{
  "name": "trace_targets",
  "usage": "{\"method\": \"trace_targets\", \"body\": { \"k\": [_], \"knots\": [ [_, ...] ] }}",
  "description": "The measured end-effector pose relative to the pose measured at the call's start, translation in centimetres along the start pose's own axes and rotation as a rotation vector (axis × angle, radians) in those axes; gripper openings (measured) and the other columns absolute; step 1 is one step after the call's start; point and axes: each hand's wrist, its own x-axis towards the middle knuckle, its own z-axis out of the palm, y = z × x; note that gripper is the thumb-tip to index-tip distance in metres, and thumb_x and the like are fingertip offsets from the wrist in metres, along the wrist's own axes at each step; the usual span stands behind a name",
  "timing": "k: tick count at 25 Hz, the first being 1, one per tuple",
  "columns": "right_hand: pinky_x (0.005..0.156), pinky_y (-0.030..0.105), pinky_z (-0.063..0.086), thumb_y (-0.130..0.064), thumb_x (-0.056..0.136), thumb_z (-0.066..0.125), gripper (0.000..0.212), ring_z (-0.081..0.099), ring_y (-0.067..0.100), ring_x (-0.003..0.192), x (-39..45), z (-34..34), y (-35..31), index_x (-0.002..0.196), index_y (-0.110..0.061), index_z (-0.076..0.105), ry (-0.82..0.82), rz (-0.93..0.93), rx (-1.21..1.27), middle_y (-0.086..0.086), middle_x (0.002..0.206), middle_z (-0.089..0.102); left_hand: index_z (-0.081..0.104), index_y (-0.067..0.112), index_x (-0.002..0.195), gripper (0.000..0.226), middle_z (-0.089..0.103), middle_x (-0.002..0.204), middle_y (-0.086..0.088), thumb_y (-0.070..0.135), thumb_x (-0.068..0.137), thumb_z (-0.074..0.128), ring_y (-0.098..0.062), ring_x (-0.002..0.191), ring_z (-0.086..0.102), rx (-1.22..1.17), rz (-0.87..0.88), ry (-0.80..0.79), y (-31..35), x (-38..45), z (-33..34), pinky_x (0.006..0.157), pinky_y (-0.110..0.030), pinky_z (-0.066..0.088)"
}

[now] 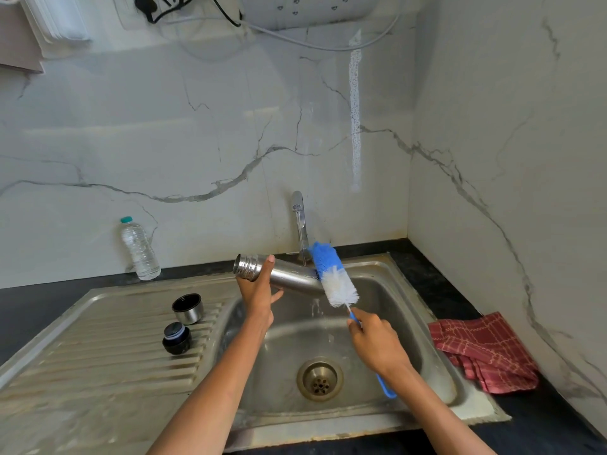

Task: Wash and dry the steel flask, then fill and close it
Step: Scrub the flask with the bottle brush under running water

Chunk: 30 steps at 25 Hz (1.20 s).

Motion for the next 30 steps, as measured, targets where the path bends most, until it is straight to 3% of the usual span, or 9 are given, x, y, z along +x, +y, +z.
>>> {"method": "trace_targets", "body": {
  "k": [2,5,10,16,19,22,25,28,30],
  "knots": [
    [0.071,0.04,0.053,-0.034,0.103,0.046,0.019,0.064,0.021,0.077,0.0,0.5,-0.5,0.114,-0.034,0.061,-0.035,-0.076,0.003,-0.003,0.08,0.066,0.049,0.026,0.134,0.069,0.067,0.122,0.004,0.033,0.078,0.088,-0.015,0.111,0.063,0.002,-0.017,-0.014,-0.3,-0.1,0.0,0.081,-0.055,0.061],
    [0.079,0.039,0.052,-0.04,0.102,0.044,0.037,0.065,0.024,0.088,-0.3,0.9,-1.2,0.139,-0.045,0.046,-0.078,-0.167,-0.033,-0.007,0.082,0.066,0.053,0.02,0.132,0.076,0.073,0.118,-0.008,0.04,0.07,0.091,-0.029,0.11,0.07,0.025,-0.037,-0.065,-0.8,0.0,0.1,0.071,-0.051,0.063],
    [0.068,0.039,0.047,-0.031,0.103,0.047,0.016,0.053,0.015,0.067,0.5,0.8,-0.3,0.108,-0.029,0.062,-0.024,-0.084,0.008,-0.007,0.069,0.057,0.045,0.024,0.141,0.068,0.068,0.126,-0.007,0.019,0.084,0.083,-0.023,0.113,0.066,0.102,-0.109,-0.26,-0.8,-0.2,-0.2,0.086,-0.053,0.058],
    [0.057,0.034,0.045,-0.031,0.103,0.05,0.014,0.049,0.007,0.054,0.9,1.2,-0.6,0.104,-0.03,0.064,-0.07,-0.101,0.118,-0.004,0.062,0.056,0.045,0.018,0.14,0.066,0.067,0.128,-0.016,0.003,0.085,0.077,-0.034,0.119,0.065,0.21,-0.159,-0.447,-1.1,-0.3,-1.2,0.098,-0.064,0.051],
    [0.055,0.027,0.038,-0.032,0.104,0.051,0.022,0.046,0.004,0.05,0.9,1.4,-1.2,0.119,-0.032,0.066,-0.05,-0.156,0.166,-0.008,0.055,0.052,0.054,0.014,0.134,0.051,0.07,0.123,-0.016,0.005,0.088,0.074,-0.033,0.112,0.068,0.244,-0.134,-0.499,-0.8,-0.6,-1.2,0.093,-0.059,0.056],
    [0.062,0.025,0.043,-0.035,0.103,0.052,0.038,0.052,0.004,0.059,0.6,1.2,-2.0,0.139,-0.046,0.055,-0.046,-0.218,0.153,-0.01,0.062,0.059,0.061,0.015,0.129,0.043,0.073,0.121,-0.011,0.018,0.089,0.077,-0.029,0.107,0.072,0.313,-0.058,-0.458,-0.3,-1.0,-0.9,0.082,-0.051,0.062],
    [0.08,0.038,0.055,-0.036,0.103,0.051,0.027,0.067,0.012,0.086,0.5,0.3,-1.2,0.127,-0.039,0.062,-0.01,-0.154,0.086,-0.002,0.093,0.075,0.06,0.018,0.127,0.047,0.073,0.12,-0.006,0.02,0.086,0.082,-0.023,0.105,0.072,0.37,0.003,-0.365,0.4,-1.0,-0.4,0.073,-0.045,0.064],
    [0.073,0.041,0.053,-0.03,0.101,0.05,0.017,0.066,0.019,0.076,0.7,-0.3,-0.2,0.096,-0.027,0.065,-0.055,-0.048,-0.016,-0.001,0.076,0.069,0.05,0.022,0.129,0.062,0.069,0.117,-0.001,0.025,0.079,0.088,-0.019,0.105,0.07,0.443,0.046,-0.328,0.9,-0.6,0.1,0.066,-0.044,0.064],
    [0.063,0.037,0.049,-0.029,0.101,0.05,0.016,0.062,0.012,0.064,0.7,-0.1,-0.4,0.098,-0.027,0.066,-0.049,-0.074,0.034,-0.004,0.065,0.063,0.046,0.02,0.13,0.067,0.067,0.119,-0.004,0.026,0.079,0.088,-0.022,0.107,0.068,0.486,0.048,-0.338,1.0,-0.5,0.4,0.064,-0.045,0.064]
  ]
}}
